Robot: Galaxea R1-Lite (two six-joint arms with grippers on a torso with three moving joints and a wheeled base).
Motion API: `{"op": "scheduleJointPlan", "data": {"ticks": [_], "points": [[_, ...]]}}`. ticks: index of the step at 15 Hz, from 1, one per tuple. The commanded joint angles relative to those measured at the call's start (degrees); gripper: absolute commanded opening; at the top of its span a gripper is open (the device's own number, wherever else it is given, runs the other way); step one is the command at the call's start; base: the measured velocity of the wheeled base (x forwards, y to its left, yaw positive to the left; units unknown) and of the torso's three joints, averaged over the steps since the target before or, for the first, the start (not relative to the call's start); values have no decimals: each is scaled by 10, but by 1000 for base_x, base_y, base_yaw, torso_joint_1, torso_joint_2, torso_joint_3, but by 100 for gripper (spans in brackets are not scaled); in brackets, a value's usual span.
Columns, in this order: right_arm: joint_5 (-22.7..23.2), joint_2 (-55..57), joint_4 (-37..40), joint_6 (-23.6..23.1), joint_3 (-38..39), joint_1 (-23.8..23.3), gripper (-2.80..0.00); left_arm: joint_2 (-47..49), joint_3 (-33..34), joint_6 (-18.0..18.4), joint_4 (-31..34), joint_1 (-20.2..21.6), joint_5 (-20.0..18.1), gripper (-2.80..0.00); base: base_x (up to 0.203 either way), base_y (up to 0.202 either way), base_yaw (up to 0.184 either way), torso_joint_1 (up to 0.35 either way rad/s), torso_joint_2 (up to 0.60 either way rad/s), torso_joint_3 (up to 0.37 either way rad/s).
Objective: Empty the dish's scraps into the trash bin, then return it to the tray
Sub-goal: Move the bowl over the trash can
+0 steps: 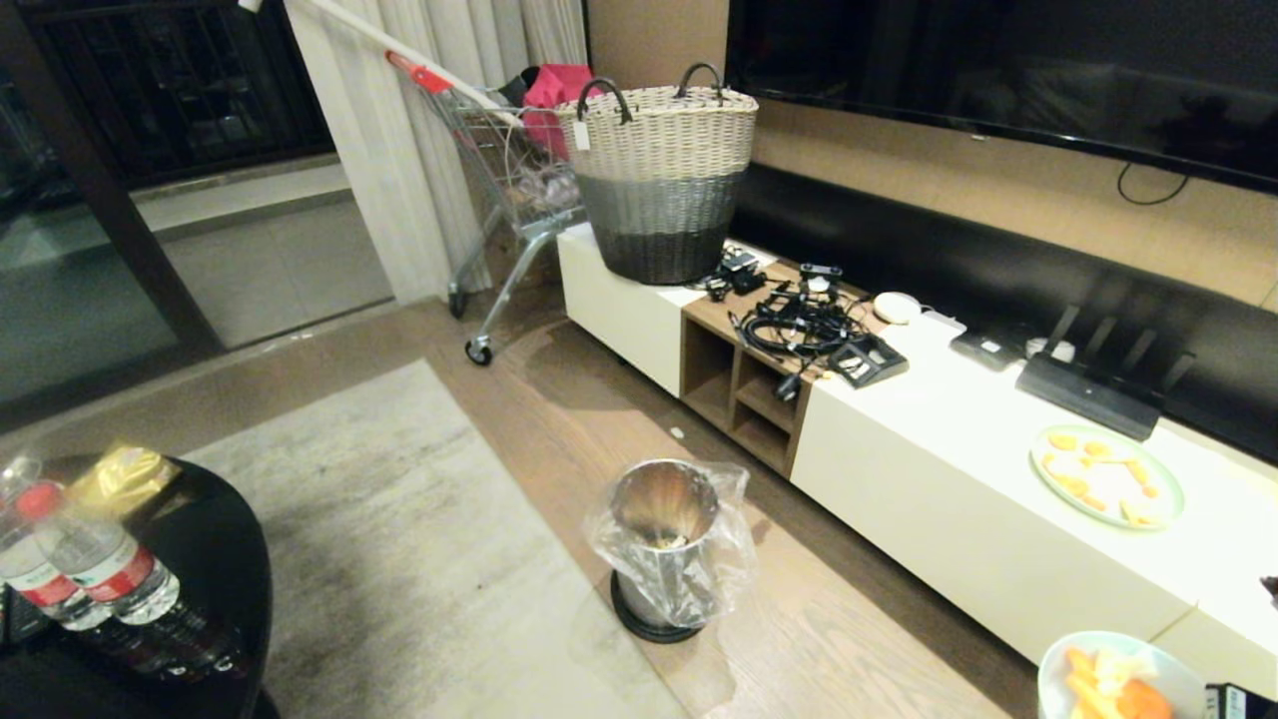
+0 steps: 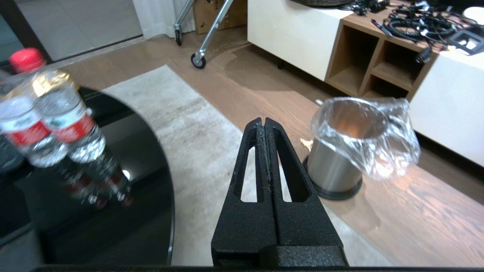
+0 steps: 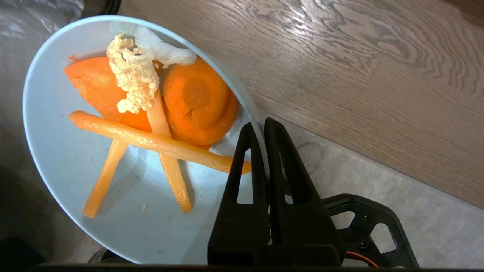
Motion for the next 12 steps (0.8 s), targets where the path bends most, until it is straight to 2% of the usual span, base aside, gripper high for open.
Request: {"op": "scheduleJointPlan", "data": {"ticks": [1,5,12], "points": [[0,-2,1,2,2,0,-280,0,0,0,0,0,1,-280,187,0,2,3,2,7],[-2,-3,0,2,7,-1,-280,0,0,0,0,0,3,-280,158,0,1,7,5,2],[-2,-14,0,1,8,-1,-280,0,0,0,0,0,3,-280,0,0,0,0,0,0]]}}
